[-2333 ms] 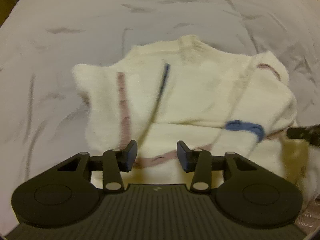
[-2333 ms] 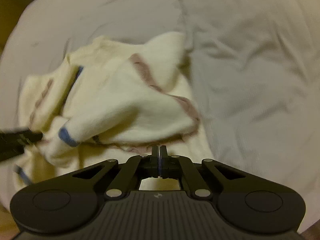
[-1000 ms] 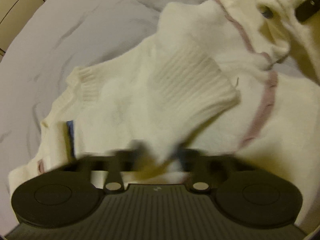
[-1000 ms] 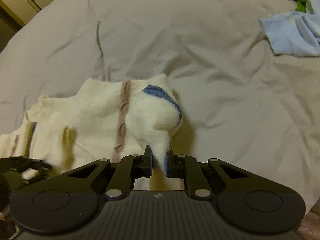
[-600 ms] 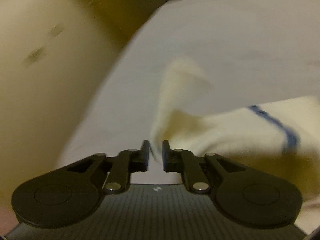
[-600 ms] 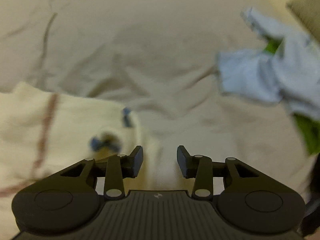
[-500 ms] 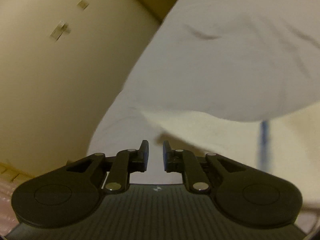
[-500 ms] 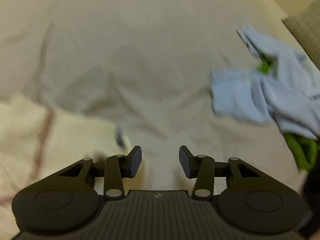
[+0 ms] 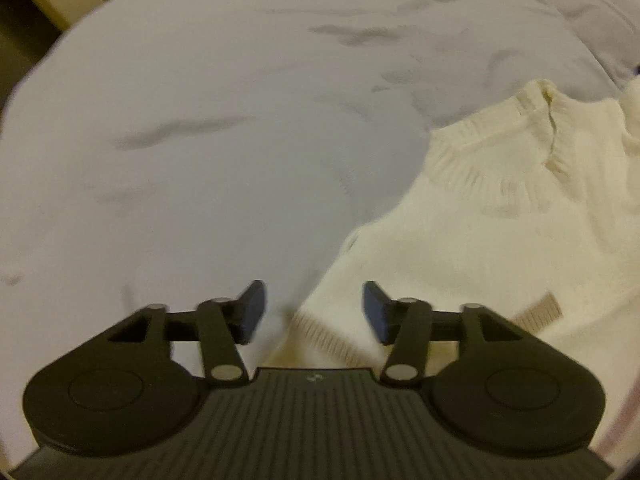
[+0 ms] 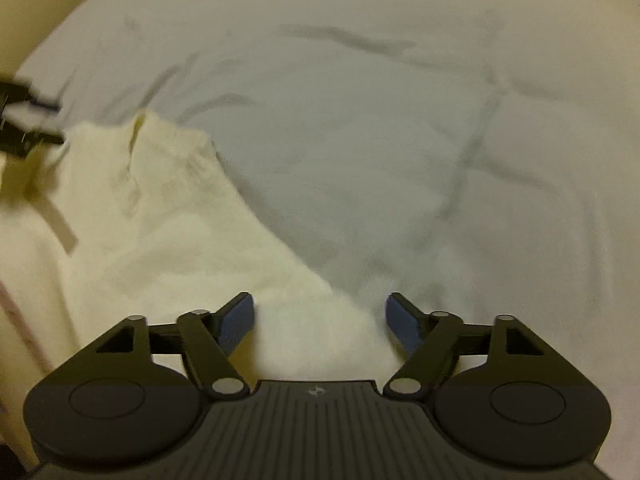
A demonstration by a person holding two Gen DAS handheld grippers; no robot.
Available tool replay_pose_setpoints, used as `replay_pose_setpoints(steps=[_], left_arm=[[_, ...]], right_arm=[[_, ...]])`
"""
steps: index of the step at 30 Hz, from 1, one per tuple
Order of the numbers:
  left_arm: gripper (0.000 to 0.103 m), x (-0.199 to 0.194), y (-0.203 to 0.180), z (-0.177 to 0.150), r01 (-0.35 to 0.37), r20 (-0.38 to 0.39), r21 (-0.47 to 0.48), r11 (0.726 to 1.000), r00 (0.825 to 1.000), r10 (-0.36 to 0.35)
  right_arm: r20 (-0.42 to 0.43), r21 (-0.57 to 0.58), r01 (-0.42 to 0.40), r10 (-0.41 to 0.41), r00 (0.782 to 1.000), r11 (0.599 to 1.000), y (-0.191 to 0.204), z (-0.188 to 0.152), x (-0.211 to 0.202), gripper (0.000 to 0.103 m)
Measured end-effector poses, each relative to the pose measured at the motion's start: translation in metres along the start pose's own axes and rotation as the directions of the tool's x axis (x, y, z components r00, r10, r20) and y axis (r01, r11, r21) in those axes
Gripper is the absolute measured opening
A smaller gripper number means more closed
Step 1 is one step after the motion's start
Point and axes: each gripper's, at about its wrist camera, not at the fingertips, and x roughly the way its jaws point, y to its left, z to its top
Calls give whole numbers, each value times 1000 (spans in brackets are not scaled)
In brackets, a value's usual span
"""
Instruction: Fold clothes
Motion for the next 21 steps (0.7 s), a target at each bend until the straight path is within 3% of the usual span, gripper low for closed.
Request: replay_pose_setpoints(steps=[2,4,6,7,8,9,12,14,18,21], left_arm=[[72,18,6,-3,52,-19,-2,999,998,-52],[70,32,11,-4,122,-39,-16,992,992,-122],[35,36,11,-10,199,-37,-39,979,979,-200],[28,35,10,-12,216,-29,-44,975,976,-218],[21,29,7,-14,202,-12,-37,979,979,-203],[15,23,4,-17,188,5,-31,982,982,-188],[10,-11,6,-26,147,91,-57,988,986,-141],[7,-41,16,-29,118,166,-91,989,981,-102],[7,-84,43,-6,14,296,-149,989,955,31],[9,-83,63,34,-82,365,-209,974,918,155]], right_arm=[[-41,-17,-46,45,998,999,-4,8,19,81],[-107,4,-111,110,988,994,-8,14,36,78],[-135,-14,-92,89,987,996,-3,14,41,55],[-129,-23,-74,70,989,997,0,15,35,47],[-116,-15,-59,57,992,998,1,16,27,24],[-98,-6,-44,44,994,999,2,17,16,17],[1,-35,23,-23,1000,999,14,18,-28,11],[95,-58,103,-97,991,993,23,25,-57,10],[285,-36,258,-237,929,966,19,66,-96,9],[384,26,352,-334,861,936,4,110,-92,11]])
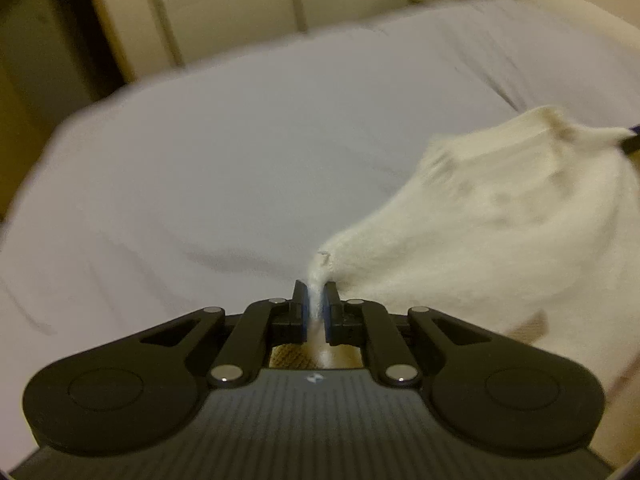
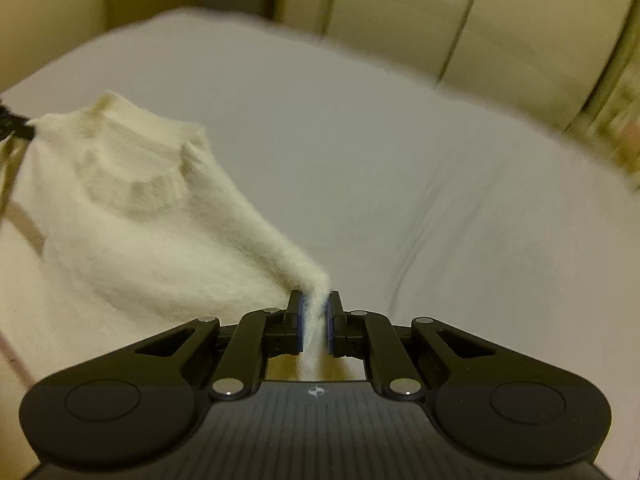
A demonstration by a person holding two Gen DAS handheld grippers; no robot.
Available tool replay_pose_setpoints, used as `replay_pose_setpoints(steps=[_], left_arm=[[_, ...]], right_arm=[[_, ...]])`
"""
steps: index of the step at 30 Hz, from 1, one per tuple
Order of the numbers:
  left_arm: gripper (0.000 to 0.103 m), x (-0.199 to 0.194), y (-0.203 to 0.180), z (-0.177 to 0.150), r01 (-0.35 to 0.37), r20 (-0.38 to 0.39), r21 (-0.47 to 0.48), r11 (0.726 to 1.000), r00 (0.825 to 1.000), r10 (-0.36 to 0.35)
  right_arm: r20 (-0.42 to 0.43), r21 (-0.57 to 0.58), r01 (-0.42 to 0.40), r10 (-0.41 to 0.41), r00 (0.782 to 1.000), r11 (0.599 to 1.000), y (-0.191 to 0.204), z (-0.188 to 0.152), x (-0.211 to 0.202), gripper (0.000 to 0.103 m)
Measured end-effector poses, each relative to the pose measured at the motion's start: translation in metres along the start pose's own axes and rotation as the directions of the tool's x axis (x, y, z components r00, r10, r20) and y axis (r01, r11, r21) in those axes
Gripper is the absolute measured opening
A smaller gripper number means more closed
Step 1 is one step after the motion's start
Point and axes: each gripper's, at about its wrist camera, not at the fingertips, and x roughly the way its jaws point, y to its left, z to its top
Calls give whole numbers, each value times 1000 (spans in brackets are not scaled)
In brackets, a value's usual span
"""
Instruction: Fold clothes
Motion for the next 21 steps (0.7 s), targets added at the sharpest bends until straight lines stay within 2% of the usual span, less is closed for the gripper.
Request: replay_pose_setpoints(steps=[1,2,3,5,7,9,11,12,14,16,17,18,19,21], left_arm=[[11,12,3,13,-41,17,-16,999,999,41],[18,25,6,24,-73,13,-40,997,997,74],[22,35,9,30,-104,1,-67,992,995,104],[24,42,13,30,-130,-21,-123,984,992,128],[26,41,16,19,-129,-45,-175,976,991,123],[31,21,17,-13,-83,-91,-201,976,994,66],[31,-1,16,-55,-46,-161,-234,971,987,8],[31,-13,15,-81,-28,-207,-269,963,978,-29],[31,-39,8,-133,1,-295,-364,932,948,-117],[32,-67,1,-185,23,-366,-458,889,906,-212],[37,-85,-2,-209,29,-387,-502,864,886,-255],[47,-103,-4,-230,36,-397,-553,833,867,-301],[51,-117,-11,-246,43,-395,-600,799,853,-342],[61,-140,-21,-271,63,-370,-676,734,833,-411]], right_arm=[[-15,25,34,-34,999,999,-4,10,14,15],[-20,57,62,-61,998,996,-7,16,24,45],[-16,96,82,-81,997,992,-10,18,28,59],[-21,173,67,-64,998,983,-15,11,24,63],[-38,254,11,-1,999,967,-17,-14,8,66],[-59,344,-53,78,995,937,-17,-54,-15,67],[-81,435,-100,150,985,895,-15,-99,-42,67],[-103,478,-100,168,980,872,-11,-123,-57,67],[-143,563,-93,208,968,821,-3,-172,-87,67],[-179,643,-80,251,951,762,7,-222,-118,68],[-196,676,-71,271,942,733,19,-244,-130,70],[-213,692,-62,286,934,720,34,-259,-135,72],[-234,696,-55,297,926,716,44,-270,-138,72],[-263,694,-45,312,913,718,64,-289,-142,73]])
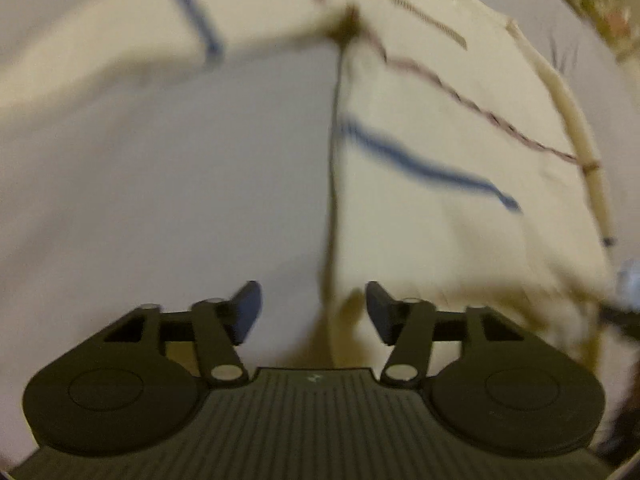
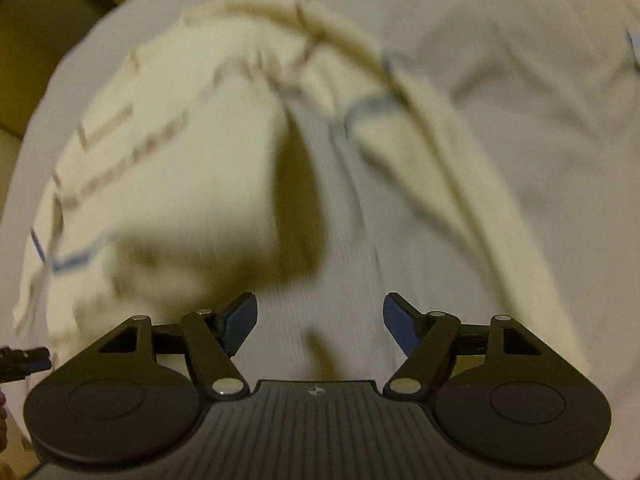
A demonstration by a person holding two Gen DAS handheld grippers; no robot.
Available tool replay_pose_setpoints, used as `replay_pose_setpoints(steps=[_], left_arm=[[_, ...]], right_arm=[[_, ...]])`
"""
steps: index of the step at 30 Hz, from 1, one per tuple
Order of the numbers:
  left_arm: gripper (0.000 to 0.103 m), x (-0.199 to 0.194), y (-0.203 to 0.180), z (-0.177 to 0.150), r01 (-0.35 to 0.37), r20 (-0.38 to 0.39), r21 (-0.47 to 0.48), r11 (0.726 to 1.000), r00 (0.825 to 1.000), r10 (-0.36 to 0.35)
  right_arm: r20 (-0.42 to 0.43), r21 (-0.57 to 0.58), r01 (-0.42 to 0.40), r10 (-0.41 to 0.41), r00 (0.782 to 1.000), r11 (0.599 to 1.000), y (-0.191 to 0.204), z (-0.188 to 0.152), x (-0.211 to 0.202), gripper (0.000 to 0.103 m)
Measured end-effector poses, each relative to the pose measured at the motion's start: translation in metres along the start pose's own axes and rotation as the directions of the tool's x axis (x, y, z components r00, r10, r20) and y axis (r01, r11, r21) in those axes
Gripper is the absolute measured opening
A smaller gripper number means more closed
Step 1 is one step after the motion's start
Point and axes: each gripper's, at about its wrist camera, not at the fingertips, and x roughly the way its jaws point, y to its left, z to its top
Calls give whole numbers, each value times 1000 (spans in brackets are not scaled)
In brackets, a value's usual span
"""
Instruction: Fold clothes
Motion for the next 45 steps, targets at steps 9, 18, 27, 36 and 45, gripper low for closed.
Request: replay_pose_setpoints(steps=[9,18,27,36,45], left_arm=[[68,31,-17,-21,75,72,-40,996,995,-72],[9,-11,-52,7,94,120,141,986,987,-111],[29,-72,-33,65,14,187,81,997,982,-29],[69,9,9,15,57,74,-61,996,996,-53],[5,26,-8,14,105,88,4,994,991,-105]], right_arm=[[250,-338,56,32,968,940,46,19,45,89],[-63,-277,-339,335,940,899,60,46,-9,16],[-9,35,-253,254,967,967,9,82,-55,58],[12,-172,-221,226,974,960,15,-3,18,73],[-36,-158,-320,318,947,934,28,-6,38,11]])
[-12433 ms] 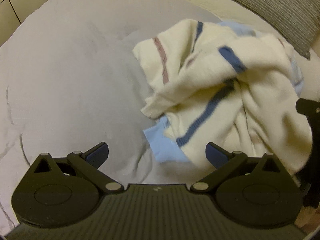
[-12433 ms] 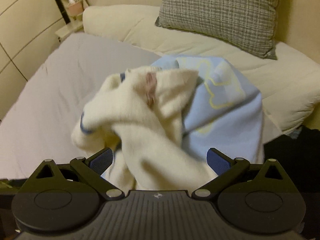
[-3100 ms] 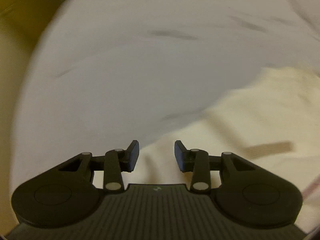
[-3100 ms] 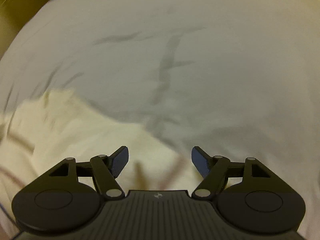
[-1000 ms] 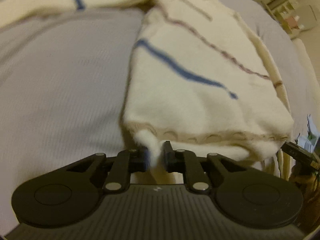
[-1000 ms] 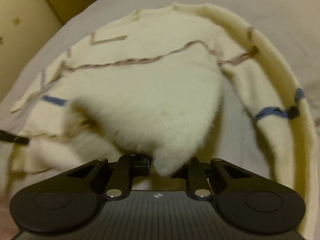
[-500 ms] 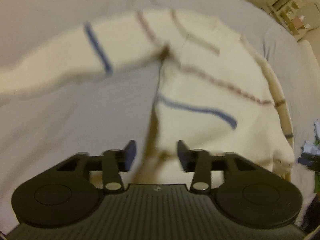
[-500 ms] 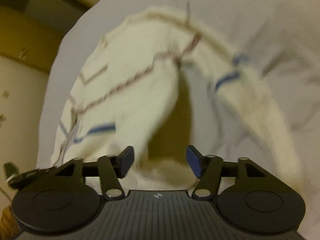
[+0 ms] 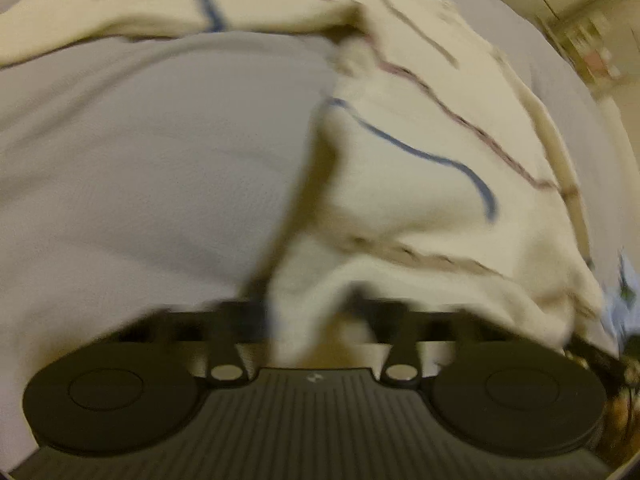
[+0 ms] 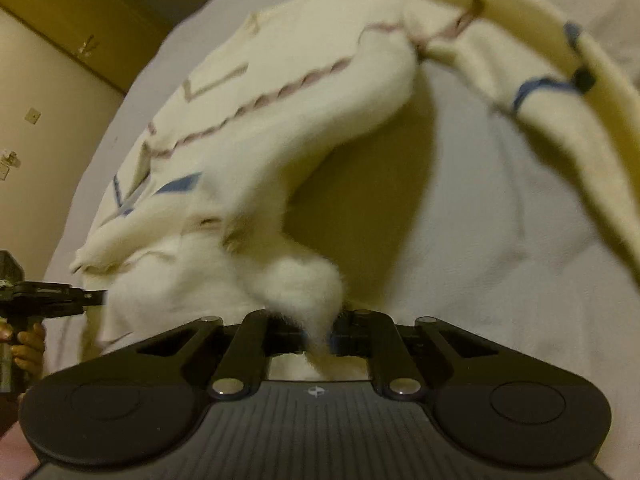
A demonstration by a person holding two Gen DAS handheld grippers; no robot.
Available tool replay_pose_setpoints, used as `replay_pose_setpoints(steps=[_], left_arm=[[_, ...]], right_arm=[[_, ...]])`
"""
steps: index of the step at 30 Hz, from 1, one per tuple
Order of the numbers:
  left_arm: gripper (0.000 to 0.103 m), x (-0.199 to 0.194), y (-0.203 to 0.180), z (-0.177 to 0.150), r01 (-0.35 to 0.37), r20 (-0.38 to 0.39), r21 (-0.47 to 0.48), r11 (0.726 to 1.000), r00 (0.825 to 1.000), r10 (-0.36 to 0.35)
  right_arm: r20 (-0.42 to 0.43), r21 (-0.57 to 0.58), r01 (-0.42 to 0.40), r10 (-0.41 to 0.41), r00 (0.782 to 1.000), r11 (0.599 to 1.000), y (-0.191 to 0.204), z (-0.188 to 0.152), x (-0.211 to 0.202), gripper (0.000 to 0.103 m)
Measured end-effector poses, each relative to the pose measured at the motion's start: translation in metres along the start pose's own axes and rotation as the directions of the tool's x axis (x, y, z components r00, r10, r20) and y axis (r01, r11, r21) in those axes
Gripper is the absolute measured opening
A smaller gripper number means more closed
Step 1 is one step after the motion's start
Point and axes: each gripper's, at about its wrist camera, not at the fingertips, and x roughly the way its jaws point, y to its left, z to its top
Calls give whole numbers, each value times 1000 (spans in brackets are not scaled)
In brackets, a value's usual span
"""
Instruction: Fold clothes
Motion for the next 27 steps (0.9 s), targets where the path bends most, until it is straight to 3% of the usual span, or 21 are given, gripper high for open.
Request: replay_pose_setpoints(steps=[2,4,6,7,9,11,13,16,17,18,20,22,23,24,25,27], left_arm=[[5,-8,-11,1,22,-17,44,999,1000,-22],[4,-42,-23,-2,78,-5,80,994,997,-78],[4,-80,-31,-6,138,21,86,987,990,-140],[5,-97,-34,-10,139,40,92,986,989,-143],[5,-107,-32,-22,48,41,99,994,998,-52],[11,-102,-25,-35,-82,20,106,991,997,80],[13,-74,-9,-49,-200,-47,85,976,978,204],[33,-48,12,-67,-179,-89,6,984,980,179],[48,-42,17,-72,-167,-87,-20,986,983,165],[61,-39,19,-73,-158,-67,-41,987,986,155],[67,-31,23,-76,-138,-25,-84,987,990,136],[66,-22,22,-76,-141,-6,-91,986,990,141],[51,-17,18,-76,-159,-5,-69,985,987,159],[15,-14,13,-75,-169,-3,-42,985,986,169],[6,-16,8,-74,-159,0,-14,987,987,159],[5,-31,-7,-77,-176,32,45,983,984,175]], right_arm=[[-55,104,-107,113,992,989,4,-4,-26,11],[-94,216,-191,216,972,957,7,-11,-57,11],[-112,312,-206,251,961,928,4,-22,-88,11],[-122,350,-182,237,964,919,-2,-29,-99,11],[-155,405,-94,169,973,909,-19,-42,-108,14],[-182,386,10,66,981,922,-32,-58,-102,29],[-221,305,130,-62,973,943,-36,-69,-89,44],[-179,254,158,-115,977,954,-35,-82,-80,49],[-135,275,129,-95,986,953,-35,-86,-80,55],[-92,295,99,-75,993,950,-36,-89,-80,68],[-75,307,108,-89,993,946,-36,-97,-71,71],[-85,310,142,-122,989,940,-36,-104,-59,55],[-93,322,142,-118,989,936,-35,-107,-55,29],[-105,345,127,-96,990,930,-35,-107,-54,9],[-111,347,124,-91,990,930,-34,-107,-59,9],[-109,313,120,-90,990,942,-26,-104,-78,7]])
